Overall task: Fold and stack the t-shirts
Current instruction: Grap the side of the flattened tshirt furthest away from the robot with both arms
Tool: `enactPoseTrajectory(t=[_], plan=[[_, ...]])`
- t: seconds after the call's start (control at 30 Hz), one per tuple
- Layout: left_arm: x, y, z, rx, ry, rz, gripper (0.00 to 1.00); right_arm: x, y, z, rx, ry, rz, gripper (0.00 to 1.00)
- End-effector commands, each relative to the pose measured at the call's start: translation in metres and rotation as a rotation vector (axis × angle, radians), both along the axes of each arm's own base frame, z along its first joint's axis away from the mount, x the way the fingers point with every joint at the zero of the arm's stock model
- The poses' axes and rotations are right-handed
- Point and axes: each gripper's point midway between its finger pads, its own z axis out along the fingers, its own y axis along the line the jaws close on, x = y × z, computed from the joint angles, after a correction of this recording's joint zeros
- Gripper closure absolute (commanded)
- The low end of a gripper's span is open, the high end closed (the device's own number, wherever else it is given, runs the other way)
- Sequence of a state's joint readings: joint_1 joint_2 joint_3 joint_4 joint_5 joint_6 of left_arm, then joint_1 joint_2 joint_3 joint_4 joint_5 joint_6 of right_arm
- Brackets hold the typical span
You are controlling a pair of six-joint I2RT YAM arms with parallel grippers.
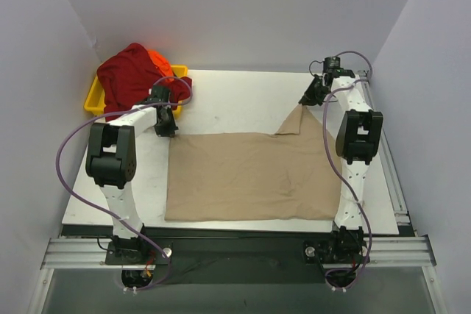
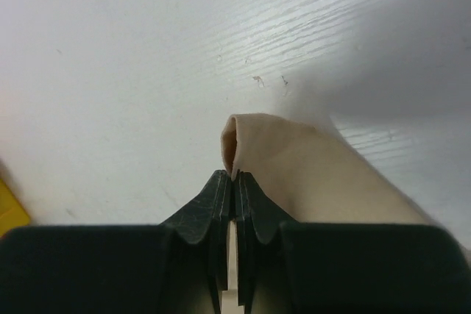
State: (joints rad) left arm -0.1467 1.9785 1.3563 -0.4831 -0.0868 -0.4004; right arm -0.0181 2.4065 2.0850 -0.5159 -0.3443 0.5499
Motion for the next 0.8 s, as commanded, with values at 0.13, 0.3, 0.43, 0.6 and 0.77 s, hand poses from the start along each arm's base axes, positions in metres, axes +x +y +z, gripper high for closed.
enactPoseTrajectory(t=[0.13,0.3,0.43,0.6,0.77], plan=[[0.017,-0.011,0.041,-0.053,-0.121,-0.035,1.00,0.007,-0.026,0.084,0.099,-0.114,-0.119,1.00],[0.036,-0.022,0.072,-0.095,-0.200,-0.052,1.00,0.023,-0.029,0.103,0.135,-0.168,-0.130,1.00],[0.053,-0.026,0.095,-0.115,-0.269,-0.052,1.00,0.036,-0.034,0.113,0.160,-0.202,-0.150,1.00],[0.063,-0.033,0.106,-0.145,-0.300,-0.075,1.00,0.044,-0.038,0.125,0.178,-0.232,-0.166,1.00],[0.054,-0.038,0.108,-0.169,-0.314,-0.100,1.00,0.028,-0.040,0.130,0.189,-0.212,-0.168,1.00]])
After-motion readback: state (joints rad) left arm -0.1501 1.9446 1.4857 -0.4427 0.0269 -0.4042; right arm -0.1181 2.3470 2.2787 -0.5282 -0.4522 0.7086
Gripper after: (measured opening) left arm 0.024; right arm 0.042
